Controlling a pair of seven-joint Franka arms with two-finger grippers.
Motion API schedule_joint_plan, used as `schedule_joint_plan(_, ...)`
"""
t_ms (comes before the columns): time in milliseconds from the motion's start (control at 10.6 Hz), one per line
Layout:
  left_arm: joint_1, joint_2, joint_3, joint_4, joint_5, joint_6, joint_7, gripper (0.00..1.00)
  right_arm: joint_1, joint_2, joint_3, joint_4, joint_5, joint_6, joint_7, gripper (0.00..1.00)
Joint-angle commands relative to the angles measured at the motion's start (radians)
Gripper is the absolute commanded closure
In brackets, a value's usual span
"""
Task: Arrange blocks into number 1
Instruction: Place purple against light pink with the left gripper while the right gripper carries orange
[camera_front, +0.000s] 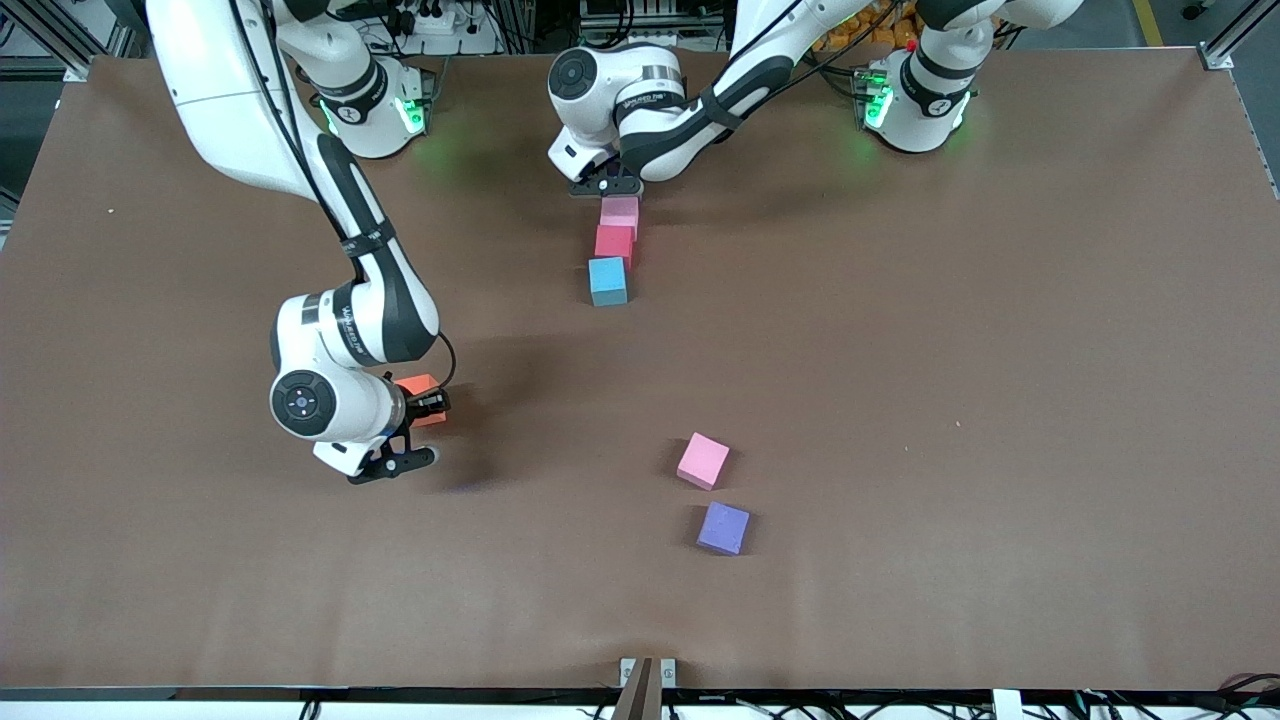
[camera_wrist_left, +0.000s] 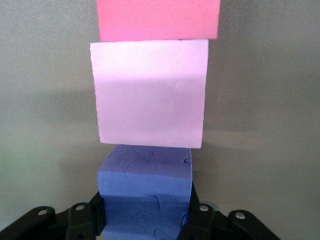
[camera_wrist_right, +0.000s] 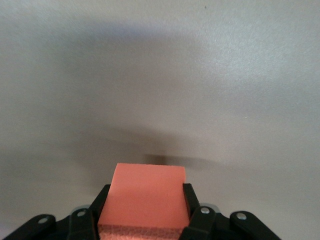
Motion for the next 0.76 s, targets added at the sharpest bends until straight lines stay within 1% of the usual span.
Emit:
schedule_joint_plan(0,-0.012,0.021,0.027,0.022,0.041,0.008,0.008,1.00,0.015,-0.012,0.005,0.027,0.013,-0.032,0.061,1.00)
schedule_joint_plan(94,-0.013,0.022,0.028,0.025,0.043,0.008,0.008,1.00,0.033,-0.012,0.005,0.035,0.016,-0.034,0.099,1.00)
schedule_joint_plan(378,-0.013,0.022,0.036,0.028,0.046,0.010,0.008,1.00,0.107,-0.003,0.005,0.105,0.077,-0.058,0.257,1.00)
schedule_joint_plan(472,-0.015,0.022,0.036,0.039,0.044,0.008,0.005,0.13,0.141,0.000,0.003,0.113,0.094,-0.057,0.327,1.00)
schedule_joint_plan(566,-0.022,0.022,0.036,0.042,0.041,0.008,-0.002,0.00,0.167,0.003,0.003,0.119,0.094,-0.055,0.380,1.00)
schedule_joint_plan(661,-0.022,0.019,0.036,0.042,0.043,0.008,-0.010,0.00,0.181,0.010,0.003,0.121,0.094,-0.054,0.415,1.00)
